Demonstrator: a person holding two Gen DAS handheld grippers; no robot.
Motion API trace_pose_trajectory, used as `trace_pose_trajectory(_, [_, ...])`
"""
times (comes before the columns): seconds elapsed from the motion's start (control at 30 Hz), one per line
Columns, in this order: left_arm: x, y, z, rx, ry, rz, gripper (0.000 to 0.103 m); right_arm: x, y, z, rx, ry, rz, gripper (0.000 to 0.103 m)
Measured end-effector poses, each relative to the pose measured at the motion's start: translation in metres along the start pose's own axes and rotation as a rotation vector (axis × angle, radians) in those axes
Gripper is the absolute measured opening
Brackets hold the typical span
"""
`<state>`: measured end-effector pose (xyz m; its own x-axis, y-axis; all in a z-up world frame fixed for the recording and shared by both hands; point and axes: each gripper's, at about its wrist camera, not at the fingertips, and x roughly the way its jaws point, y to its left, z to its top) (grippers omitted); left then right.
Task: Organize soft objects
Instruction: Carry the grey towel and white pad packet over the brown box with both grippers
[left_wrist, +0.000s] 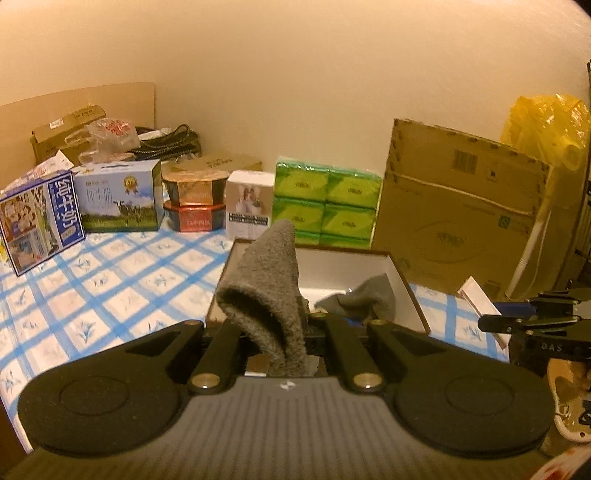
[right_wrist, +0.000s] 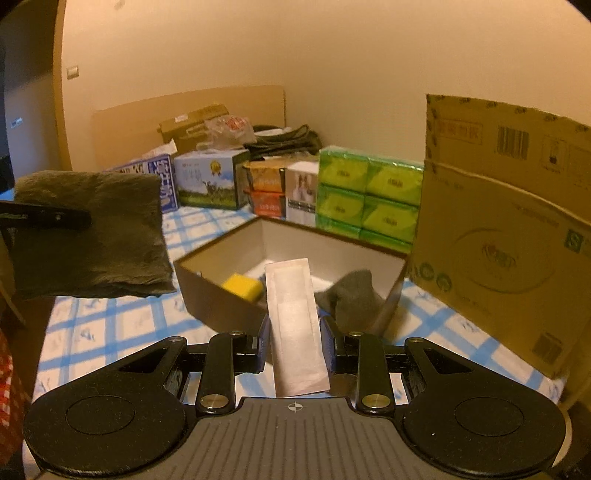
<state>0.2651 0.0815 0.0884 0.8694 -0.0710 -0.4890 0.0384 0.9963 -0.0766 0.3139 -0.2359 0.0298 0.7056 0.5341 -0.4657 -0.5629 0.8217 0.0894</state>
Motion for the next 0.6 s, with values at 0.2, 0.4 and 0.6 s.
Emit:
trace_pose_trajectory(0.2, [0.022,0.002,0.026,0.013,-0.005,-0.009,0.004,0.013,-0.008,0.030,-0.014,-0.009,0.041,0.030])
trace_pose_trajectory(0.4, [0.051,-0.003,0.047,0.031,0.012,-0.018,0.004,0.033,-0.011,0.057,-0.039,-0.010,0.060,0.030])
trace_pose_trajectory(0.6, [0.081,-0.010,0.060,0.050,0.038,-0.016,0.004,0.063,-0.019,0.077,-0.017,0.026,0.056,0.030])
